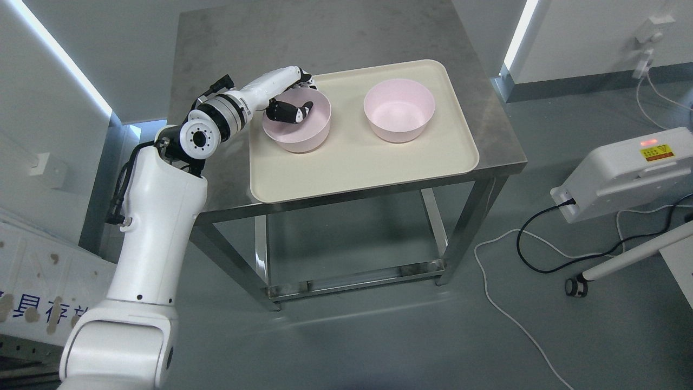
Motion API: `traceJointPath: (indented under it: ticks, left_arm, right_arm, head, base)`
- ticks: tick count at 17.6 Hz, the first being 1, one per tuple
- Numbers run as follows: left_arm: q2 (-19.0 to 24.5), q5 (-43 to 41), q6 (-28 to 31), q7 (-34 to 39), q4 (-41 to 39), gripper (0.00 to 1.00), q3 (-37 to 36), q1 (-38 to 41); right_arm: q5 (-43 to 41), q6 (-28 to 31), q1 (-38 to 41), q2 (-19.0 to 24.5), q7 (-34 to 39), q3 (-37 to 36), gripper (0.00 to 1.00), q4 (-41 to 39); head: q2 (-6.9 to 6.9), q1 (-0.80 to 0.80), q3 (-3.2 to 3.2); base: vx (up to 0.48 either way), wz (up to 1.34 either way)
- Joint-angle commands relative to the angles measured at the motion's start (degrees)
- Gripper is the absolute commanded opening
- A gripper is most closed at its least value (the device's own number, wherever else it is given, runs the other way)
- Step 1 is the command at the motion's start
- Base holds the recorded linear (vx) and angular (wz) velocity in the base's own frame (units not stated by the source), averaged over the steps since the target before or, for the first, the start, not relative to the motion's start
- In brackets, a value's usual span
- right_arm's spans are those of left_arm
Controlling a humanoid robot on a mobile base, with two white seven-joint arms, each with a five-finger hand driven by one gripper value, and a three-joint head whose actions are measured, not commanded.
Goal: Stack pink IKEA bowls on left shelf middle
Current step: 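Grasp the nearer pink bowl's rim with the left hand and lift, then carry the bowl over the other pink bowl and lower it inside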
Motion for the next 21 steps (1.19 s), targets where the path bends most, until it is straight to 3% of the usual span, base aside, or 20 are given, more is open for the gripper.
traceJointPath:
  ticks: [1,8,14,16,19,21]
  left_arm:
    - [-6.15,6.97,3.00,0.26,1.20,0.01,9.98,-1.59]
    - [-7.52,10.68,4.42,-1.84,-1.52,0.01,8.59,-6.95]
    - [-7.52,12.35,4.06,-0.45,-1.53,0.01,-20.64,-11.96]
    - [-7.52,12.44,3.54,2.97,2.31,0.02,-28.39,-13.28]
    - [-7.52,11.56,1.43,5.36,11.10,0.02,-30.18,-15.82]
    - [-7.52,10.51,1.16,5.27,12.18,0.03,-29.31,-16.54]
  right_arm:
    - [0.00,0.04,0.00,-1.00,-0.12,0.00,1.00,0.00]
    - [0.00,0.04,0.00,-1.00,-0.04,0.00,1.00,0.00]
    - [0.00,0.04,0.00,-1.00,-0.04,0.00,1.00,0.00]
    - [0.00,0.04,0.00,-1.00,-0.12,0.00,1.00,0.00]
    - [0.00,0.04,0.00,-1.00,-0.12,0.00,1.00,0.00]
    - [0.00,0.04,0.00,-1.00,-0.12,0.00,1.00,0.00]
  head:
    - [0.00,0.00,0.00]
    - [0.00,0.00,0.00]
    - [0.00,0.00,0.00]
    - [0.00,0.00,0.00]
    - [0.00,0.00,0.00]
    - [0.00,0.00,0.00]
  base:
    - [0.000,0.00]
    - [0.000,0.00]
    - [0.000,0.00]
    - [0.000,0.00]
    - [0.000,0.00]
    - [0.000,0.00]
